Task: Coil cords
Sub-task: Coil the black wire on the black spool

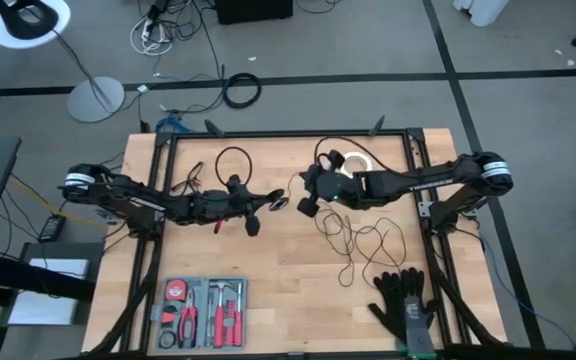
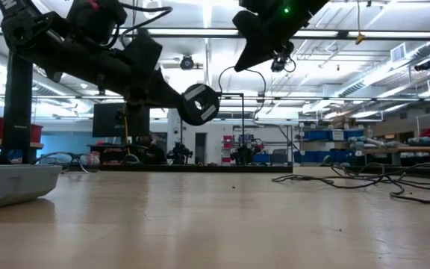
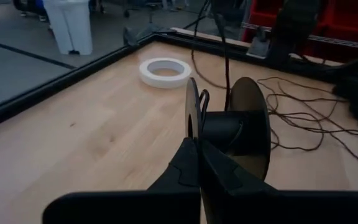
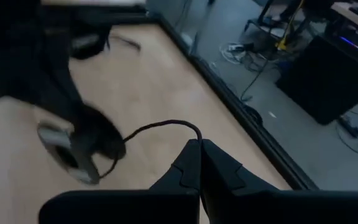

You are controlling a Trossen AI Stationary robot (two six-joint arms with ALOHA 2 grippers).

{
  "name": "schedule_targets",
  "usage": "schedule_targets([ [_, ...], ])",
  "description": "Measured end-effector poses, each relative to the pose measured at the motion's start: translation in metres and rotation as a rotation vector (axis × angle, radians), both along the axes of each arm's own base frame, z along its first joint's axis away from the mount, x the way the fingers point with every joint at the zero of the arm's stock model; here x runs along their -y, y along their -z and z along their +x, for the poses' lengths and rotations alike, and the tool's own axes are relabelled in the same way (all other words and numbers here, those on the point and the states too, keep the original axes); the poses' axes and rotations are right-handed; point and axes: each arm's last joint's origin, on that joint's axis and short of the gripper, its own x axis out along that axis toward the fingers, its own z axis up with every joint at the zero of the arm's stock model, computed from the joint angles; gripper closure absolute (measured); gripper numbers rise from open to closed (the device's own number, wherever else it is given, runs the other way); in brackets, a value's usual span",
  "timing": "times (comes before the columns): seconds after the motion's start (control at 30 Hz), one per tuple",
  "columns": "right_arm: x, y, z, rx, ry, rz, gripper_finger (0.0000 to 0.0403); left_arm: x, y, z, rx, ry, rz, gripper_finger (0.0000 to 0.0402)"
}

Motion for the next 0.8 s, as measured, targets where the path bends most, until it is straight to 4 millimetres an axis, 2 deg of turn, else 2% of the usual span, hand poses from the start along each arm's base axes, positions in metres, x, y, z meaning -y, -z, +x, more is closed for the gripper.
schedule_targets([
  [0.27,-0.001,-0.017,0.01,0.229,-0.053,0.061,0.0403,-0.003,-0.001,-0.001,0.013,-0.107,0.007,0.0401],
  [0.53,-0.005,-0.026,0.013,0.335,-0.077,0.07,0.0403,-0.006,-0.001,-0.003,0.048,-0.245,-0.014,0.0401],
  [0.67,-0.008,-0.029,0.014,0.368,-0.116,0.085,0.0403,-0.008,-0.003,-0.004,0.08,-0.302,-0.04,0.0401],
  [0.8,-0.009,-0.02,0.026,0.396,-0.137,0.098,0.0403,-0.012,-0.004,-0.004,0.108,-0.327,-0.06,0.0401],
])
